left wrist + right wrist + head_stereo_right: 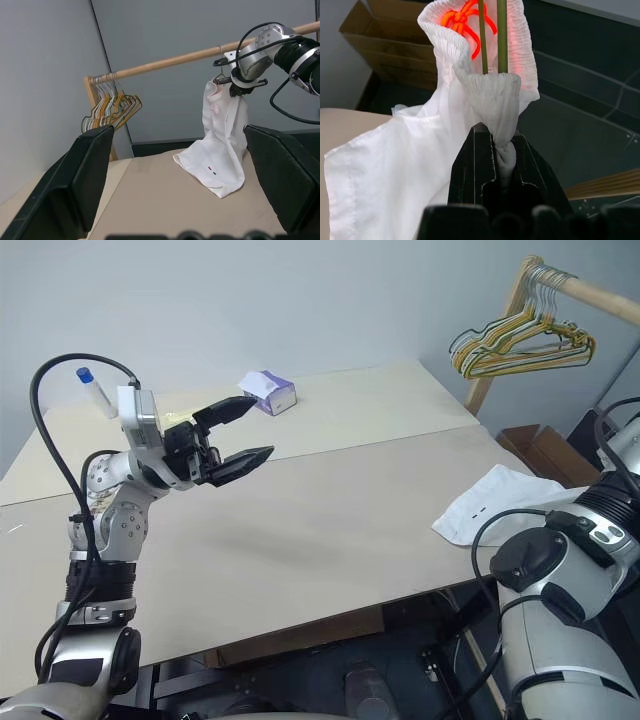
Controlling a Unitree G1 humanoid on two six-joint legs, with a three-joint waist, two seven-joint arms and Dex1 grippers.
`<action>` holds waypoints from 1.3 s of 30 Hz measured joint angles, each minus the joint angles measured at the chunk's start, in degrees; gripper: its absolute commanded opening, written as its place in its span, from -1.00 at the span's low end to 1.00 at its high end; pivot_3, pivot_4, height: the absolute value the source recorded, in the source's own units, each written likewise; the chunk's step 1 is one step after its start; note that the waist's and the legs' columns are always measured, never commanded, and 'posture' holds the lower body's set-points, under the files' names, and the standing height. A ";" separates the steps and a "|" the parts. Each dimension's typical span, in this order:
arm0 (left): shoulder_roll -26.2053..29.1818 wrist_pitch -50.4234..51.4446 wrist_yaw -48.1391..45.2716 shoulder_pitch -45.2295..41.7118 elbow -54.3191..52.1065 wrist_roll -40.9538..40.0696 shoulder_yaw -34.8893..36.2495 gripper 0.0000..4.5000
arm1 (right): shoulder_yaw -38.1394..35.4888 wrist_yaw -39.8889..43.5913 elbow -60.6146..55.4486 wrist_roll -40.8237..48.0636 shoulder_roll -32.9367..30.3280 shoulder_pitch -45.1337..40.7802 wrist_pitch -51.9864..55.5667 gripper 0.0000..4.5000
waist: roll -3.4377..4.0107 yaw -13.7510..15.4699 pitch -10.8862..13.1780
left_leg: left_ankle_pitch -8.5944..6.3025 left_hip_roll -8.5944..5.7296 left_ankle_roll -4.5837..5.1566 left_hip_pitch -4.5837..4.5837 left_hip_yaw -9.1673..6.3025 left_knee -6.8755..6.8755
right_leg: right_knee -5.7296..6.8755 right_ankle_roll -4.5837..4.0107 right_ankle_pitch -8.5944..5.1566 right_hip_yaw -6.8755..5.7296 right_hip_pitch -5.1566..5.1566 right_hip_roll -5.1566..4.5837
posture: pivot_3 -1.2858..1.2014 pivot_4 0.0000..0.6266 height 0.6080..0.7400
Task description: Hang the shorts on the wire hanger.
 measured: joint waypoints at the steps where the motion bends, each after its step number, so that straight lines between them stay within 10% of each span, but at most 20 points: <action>1: 0.00 0.00 -0.06 0.00 0.00 -0.08 0.01 0.99 | -0.02 -0.31 -0.29 0.09 0.17 0.06 0.21 -1.00 | 0.00 0.01 0.00 | 0.00 0.00 0.00 0.00 0.00 0.00 | -0.01 0.00 0.00 0.00 0.00 0.00 | -0.10 -1.00 1.00; 14: -0.01 0.01 -1.42 -0.01 0.00 -1.16 0.26 1.00 | 3.54 -1.27 -7.13 0.18 3.34 5.85 0.04 0.99 | 0.09 0.09 0.04 | 0.00 0.00 0.00 0.00 -0.03 0.00 | -0.03 0.03 0.00 0.06 0.04 0.06 | -0.09 -1.00 1.00; 19: -0.01 0.02 -1.46 -0.02 0.00 -1.87 0.43 1.00 | 6.72 -1.84 -9.38 -0.99 4.29 8.61 -1.45 0.99 | 0.10 0.12 0.05 | 0.00 0.00 0.00 0.01 -0.03 -0.01 | -0.03 0.05 0.00 0.09 0.04 0.07 | -0.09 -1.00 1.00; 30: 1.35 -0.04 0.54 0.45 -0.01 -0.14 0.52 1.00 | 39.85 -2.93 -19.50 -19.14 -0.90 19.70 -19.97 0.99 | 0.11 -0.14 0.06 | 0.00 0.00 0.00 0.05 -0.02 -0.01 | -0.05 0.09 -0.03 0.15 0.04 0.08 | -0.08 -1.00 1.00; 39: 6.71 -0.66 6.50 7.96 0.88 4.59 2.33 1.00 | 54.43 17.30 -23.30 -20.18 -0.48 23.52 -30.62 0.99 | -0.05 0.56 0.14 | 0.00 0.04 0.01 0.05 -0.09 -0.01 | -0.10 0.09 -0.01 0.08 0.09 0.10 | -0.01 -1.00 1.00</action>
